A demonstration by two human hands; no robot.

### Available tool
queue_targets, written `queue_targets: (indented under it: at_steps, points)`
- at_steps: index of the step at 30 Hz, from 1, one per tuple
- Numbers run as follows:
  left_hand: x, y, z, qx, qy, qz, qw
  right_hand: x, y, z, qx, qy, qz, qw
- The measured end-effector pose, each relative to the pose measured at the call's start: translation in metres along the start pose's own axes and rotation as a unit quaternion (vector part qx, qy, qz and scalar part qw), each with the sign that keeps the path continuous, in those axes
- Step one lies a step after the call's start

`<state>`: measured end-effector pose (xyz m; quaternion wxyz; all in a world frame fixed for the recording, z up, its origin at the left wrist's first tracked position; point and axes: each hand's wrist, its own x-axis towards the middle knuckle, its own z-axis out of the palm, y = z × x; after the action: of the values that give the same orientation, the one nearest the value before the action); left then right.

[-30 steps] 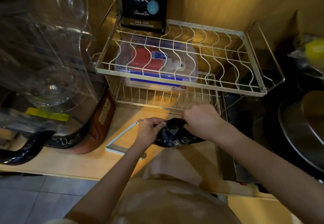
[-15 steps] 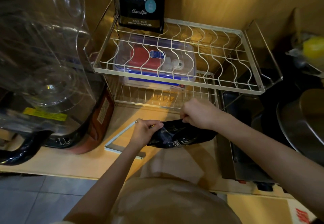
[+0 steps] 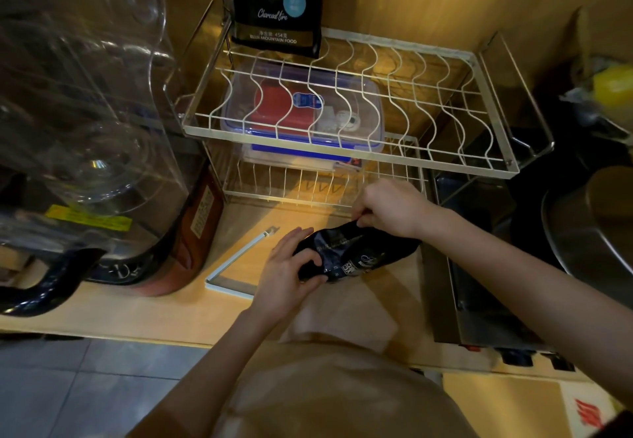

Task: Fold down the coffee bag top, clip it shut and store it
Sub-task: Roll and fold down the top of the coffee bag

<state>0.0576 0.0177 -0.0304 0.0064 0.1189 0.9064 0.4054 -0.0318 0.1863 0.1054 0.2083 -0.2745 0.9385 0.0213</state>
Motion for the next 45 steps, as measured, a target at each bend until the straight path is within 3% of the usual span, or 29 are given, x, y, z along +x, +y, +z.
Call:
queue_targets:
  at_steps: [4,7,11,19,29,34,37,41,45]
  points:
    - [0.006,0.002,0.002,-0.035,-0.003,-0.014,0.999,0.001,-0.002,0.001,-0.013,0.020,-0.028,0.999]
    - [0.009,0.000,-0.002,-0.053,-0.003,-0.033,0.998,-0.004,-0.001,-0.002,-0.032,-0.026,-0.078,0.996]
    - [0.008,-0.003,-0.007,-0.055,-0.011,-0.031,0.998,-0.011,-0.003,0.002,-0.144,-0.045,-0.119,0.981]
    - [0.009,-0.009,-0.007,-0.068,-0.031,-0.048,0.996,-0.007,0.000,-0.005,-0.097,0.015,-0.134,0.986]
    - [0.008,-0.024,0.000,-0.058,-0.061,0.007,0.996,-0.004,-0.016,-0.014,-0.139,-0.031,-0.163,0.976]
    - [0.006,-0.028,0.007,-0.047,-0.043,-0.024,0.998,0.004,-0.029,-0.012,-0.168,-0.037,-0.172,0.970]
    - [0.011,-0.022,0.006,-0.066,-0.033,-0.083,0.994,0.006,-0.033,-0.011,-0.157,-0.031,-0.178,0.971]
    - [0.020,-0.010,0.012,-0.134,-0.096,-0.069,0.984,0.010,-0.035,-0.009,-0.082,-0.026,-0.168,0.982]
    - [0.022,-0.009,0.018,-0.183,-0.063,-0.095,0.976,0.012,-0.031,-0.006,0.036,0.007,-0.128,0.991]
